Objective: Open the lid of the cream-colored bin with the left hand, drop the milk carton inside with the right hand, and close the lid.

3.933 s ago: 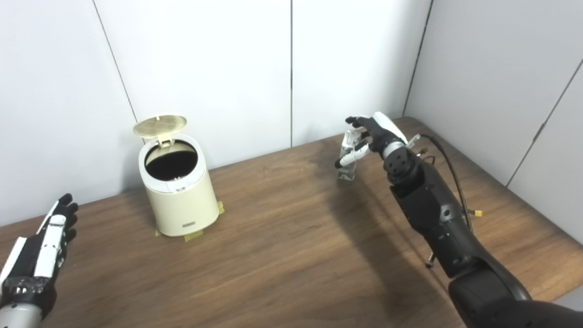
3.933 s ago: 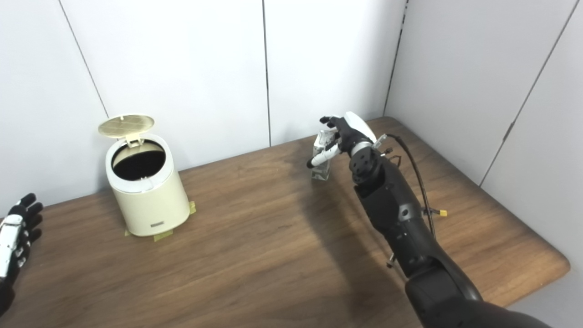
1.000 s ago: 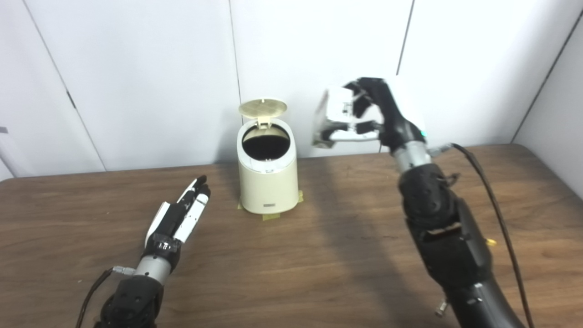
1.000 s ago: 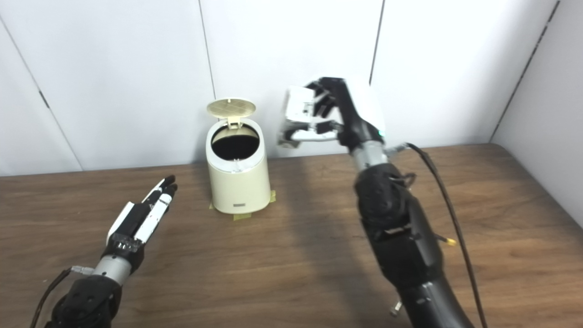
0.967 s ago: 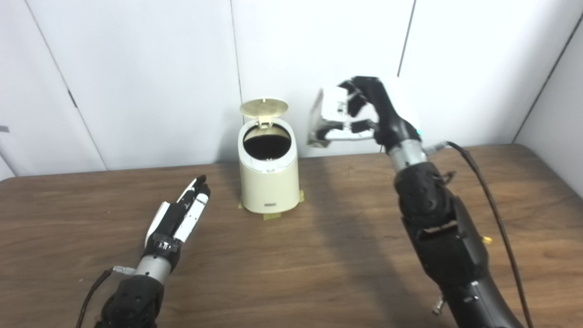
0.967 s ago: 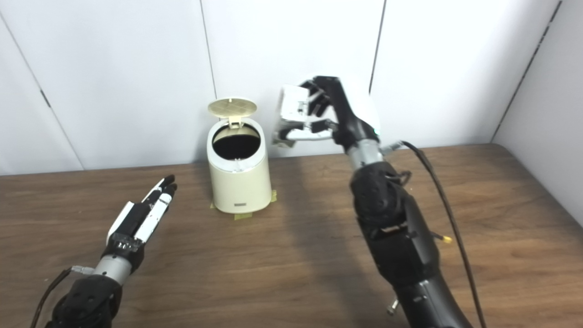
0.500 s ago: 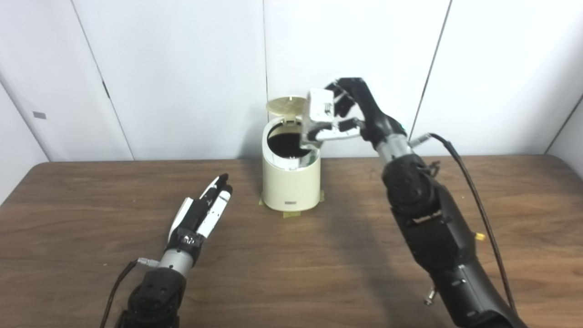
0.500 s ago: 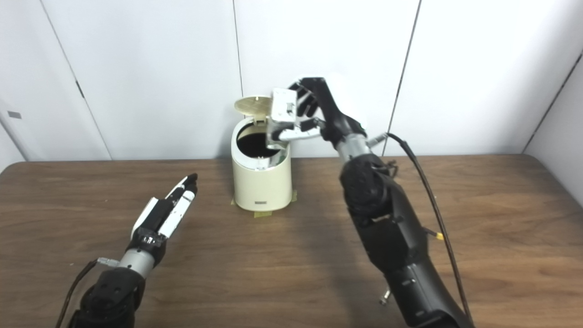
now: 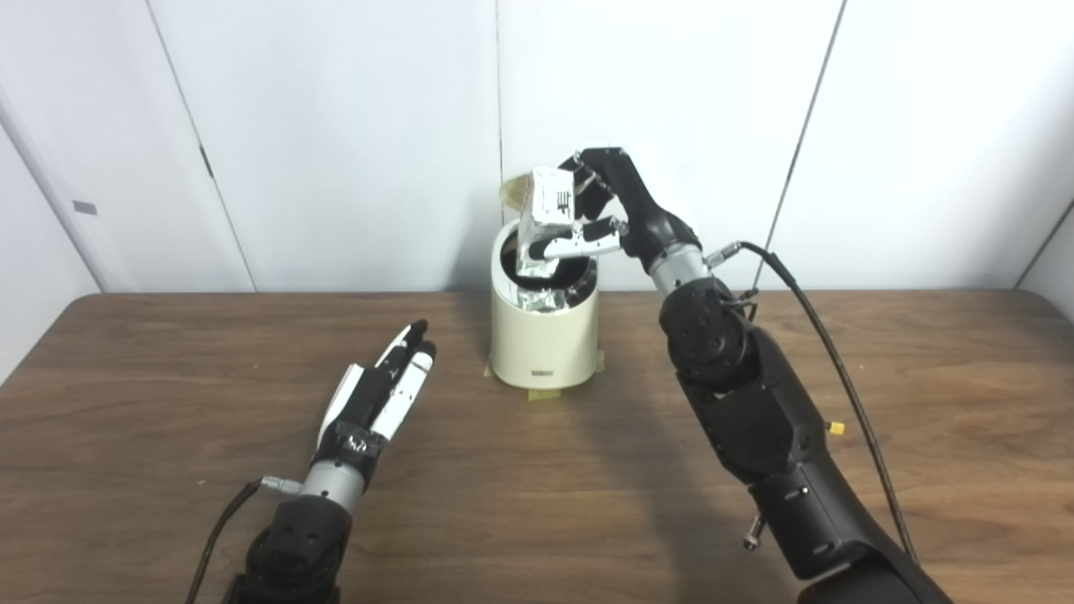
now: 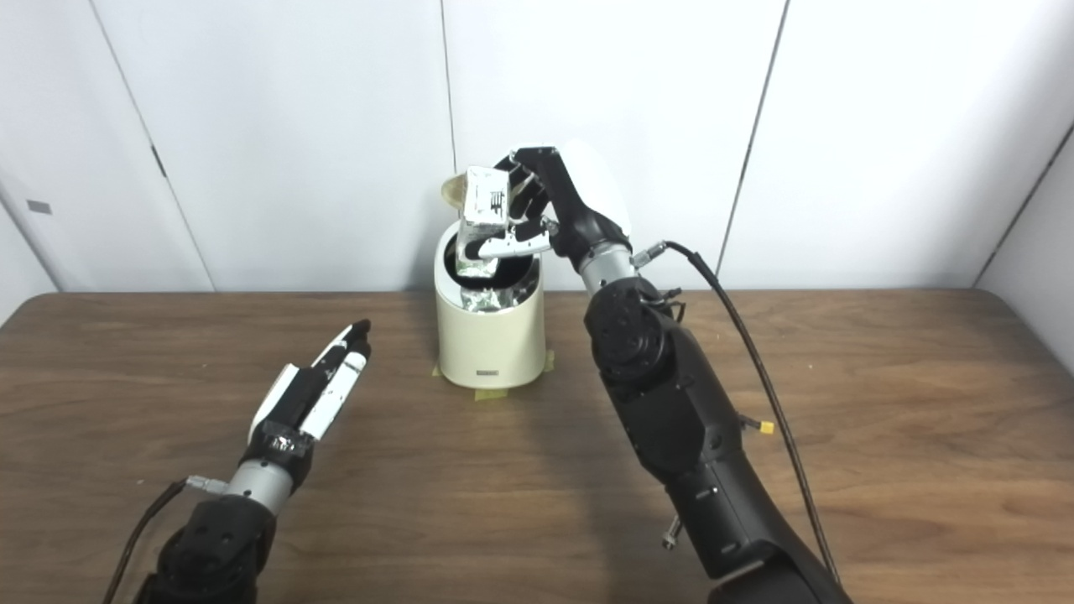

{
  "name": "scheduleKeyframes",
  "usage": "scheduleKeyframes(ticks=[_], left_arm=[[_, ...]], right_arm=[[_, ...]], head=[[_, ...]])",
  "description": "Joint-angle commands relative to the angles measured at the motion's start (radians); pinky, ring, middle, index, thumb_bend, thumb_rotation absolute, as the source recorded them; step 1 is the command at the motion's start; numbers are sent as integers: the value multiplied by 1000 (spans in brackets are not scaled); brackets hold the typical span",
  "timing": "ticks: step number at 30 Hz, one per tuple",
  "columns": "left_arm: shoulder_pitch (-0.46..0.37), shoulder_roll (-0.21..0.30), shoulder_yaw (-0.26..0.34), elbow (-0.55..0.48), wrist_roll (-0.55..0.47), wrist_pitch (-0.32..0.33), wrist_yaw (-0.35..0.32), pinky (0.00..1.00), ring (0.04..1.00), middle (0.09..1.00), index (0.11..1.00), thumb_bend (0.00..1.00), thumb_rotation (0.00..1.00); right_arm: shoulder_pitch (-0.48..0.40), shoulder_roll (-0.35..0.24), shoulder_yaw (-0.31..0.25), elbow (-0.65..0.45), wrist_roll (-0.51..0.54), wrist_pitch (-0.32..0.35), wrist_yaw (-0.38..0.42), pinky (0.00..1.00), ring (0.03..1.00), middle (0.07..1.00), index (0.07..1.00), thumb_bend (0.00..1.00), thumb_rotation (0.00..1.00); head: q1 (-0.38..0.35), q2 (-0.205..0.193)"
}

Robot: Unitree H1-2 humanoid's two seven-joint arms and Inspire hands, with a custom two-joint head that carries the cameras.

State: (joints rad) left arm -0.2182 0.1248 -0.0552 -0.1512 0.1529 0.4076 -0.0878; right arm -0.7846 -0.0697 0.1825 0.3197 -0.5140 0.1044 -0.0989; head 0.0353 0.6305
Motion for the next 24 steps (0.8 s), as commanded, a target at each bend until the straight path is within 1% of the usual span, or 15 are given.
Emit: scheduleKeyframes(ticks=[1,6,12,15,18,20,23,24], left_arm=[[-32,-5,8,-41,2,-18,15,1000,1000,986,976,376,898],[-30,-13,15,-44,-5,-17,16,1000,1000,968,980,363,895],[-26,-17,21,-45,-8,-18,16,1000,1000,968,982,365,894],[-25,-17,26,-45,-13,-21,16,1000,1000,968,983,352,893],[-25,-17,27,-42,-4,-21,21,1000,1000,959,975,376,887],[-23,-17,28,-48,-5,-12,19,1000,1000,962,978,389,876],[-21,-13,25,-56,4,-6,19,1000,1000,962,976,393,894],[-20,-14,26,-57,3,-5,19,1000,1000,959,975,387,887]], right_arm=[[-79,2,-14,-20,10,-44,-36,408,437,513,467,520,0],[-78,0,-18,-12,17,-39,-38,412,440,512,465,520,0],[-79,-10,-15,3,13,-70,-64,403,441,510,466,520,0],[-79,-13,-14,6,10,-71,-66,401,441,511,464,520,0],[-73,-18,-9,3,12,-83,-59,404,445,510,464,520,0],[-70,-23,-1,2,7,-91,-54,418,438,506,476,520,0],[-68,-36,22,1,-24,-91,-53,458,424,507,490,519,0],[-68,-40,29,0,-36,-88,-52,478,448,531,477,517,0]], head=[[2,3],[4,7],[4,11],[3,14],[2,16],[0,17],[-1,19],[-1,19]])
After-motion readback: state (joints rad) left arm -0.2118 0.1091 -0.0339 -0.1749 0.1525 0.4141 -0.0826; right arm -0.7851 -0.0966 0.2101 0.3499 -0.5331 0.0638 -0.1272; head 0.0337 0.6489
